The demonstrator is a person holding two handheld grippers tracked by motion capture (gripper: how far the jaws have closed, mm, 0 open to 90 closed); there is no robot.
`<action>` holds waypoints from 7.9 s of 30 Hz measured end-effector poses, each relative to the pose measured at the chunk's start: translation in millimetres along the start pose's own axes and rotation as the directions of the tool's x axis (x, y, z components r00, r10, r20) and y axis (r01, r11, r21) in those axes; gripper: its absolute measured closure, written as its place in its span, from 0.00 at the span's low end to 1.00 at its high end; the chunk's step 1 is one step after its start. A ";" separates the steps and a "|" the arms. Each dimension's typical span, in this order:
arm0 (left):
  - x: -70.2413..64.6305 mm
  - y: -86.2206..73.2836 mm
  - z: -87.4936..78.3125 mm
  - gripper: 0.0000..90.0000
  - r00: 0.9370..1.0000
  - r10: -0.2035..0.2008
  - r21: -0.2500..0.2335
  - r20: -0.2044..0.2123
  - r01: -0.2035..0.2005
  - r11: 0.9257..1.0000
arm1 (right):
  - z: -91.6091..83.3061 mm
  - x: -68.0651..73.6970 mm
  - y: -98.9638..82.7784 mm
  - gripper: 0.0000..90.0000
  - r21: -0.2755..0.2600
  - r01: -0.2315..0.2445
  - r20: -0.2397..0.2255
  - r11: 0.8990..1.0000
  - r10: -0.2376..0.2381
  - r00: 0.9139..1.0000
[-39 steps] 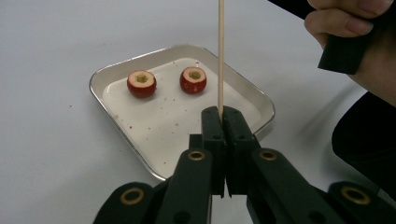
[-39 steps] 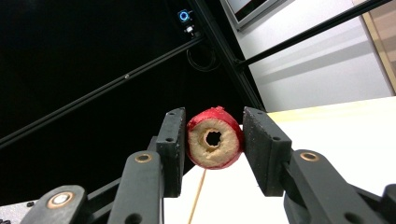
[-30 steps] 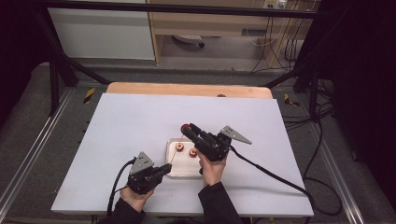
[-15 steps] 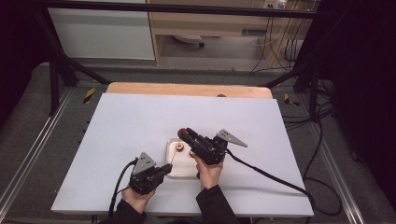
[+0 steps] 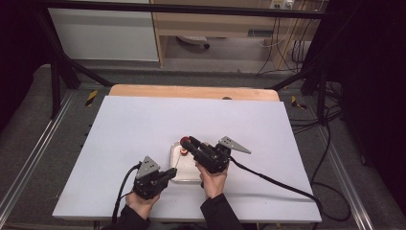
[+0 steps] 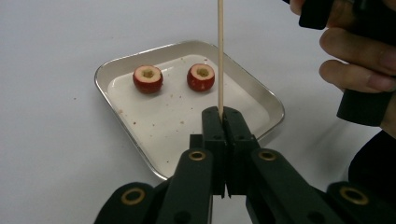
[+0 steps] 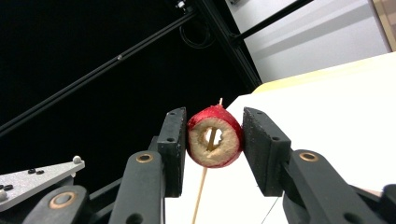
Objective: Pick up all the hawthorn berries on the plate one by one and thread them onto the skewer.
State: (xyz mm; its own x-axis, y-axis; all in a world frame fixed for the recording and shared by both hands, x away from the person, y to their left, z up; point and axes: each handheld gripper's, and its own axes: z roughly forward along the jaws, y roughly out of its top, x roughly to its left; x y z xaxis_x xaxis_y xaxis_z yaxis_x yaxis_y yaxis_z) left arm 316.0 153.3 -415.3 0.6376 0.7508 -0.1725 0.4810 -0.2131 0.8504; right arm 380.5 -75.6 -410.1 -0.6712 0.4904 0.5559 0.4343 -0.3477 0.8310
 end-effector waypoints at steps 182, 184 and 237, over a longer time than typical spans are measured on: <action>-15.2 4.7 -7.4 0.98 0.995 -0.019 -0.057 0.102 0.025 0.998 | -12.2 -0.6 32.6 0.68 -0.087 -0.250 -0.036 0.964 0.248 0.968; -14.5 4.8 -7.1 0.98 0.994 -0.023 -0.057 0.103 0.029 0.998 | -12.2 -0.1 31.7 0.68 -0.085 -0.252 -0.041 0.964 0.249 0.968; -23.2 1.8 2.0 0.99 0.987 -0.145 -0.059 0.066 0.149 0.987 | -9.8 2.9 9.8 0.69 -0.106 -0.184 -0.051 0.977 0.180 0.982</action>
State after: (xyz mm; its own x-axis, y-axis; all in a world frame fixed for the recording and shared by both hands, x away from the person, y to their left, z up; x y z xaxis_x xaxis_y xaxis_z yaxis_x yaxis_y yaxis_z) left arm 303.3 134.2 -410.9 0.5990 0.7311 -0.3266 0.5343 -0.0612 0.8431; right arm 376.9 -85.4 -400.5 -0.6121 0.3781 0.6945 0.4847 -0.5145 0.7073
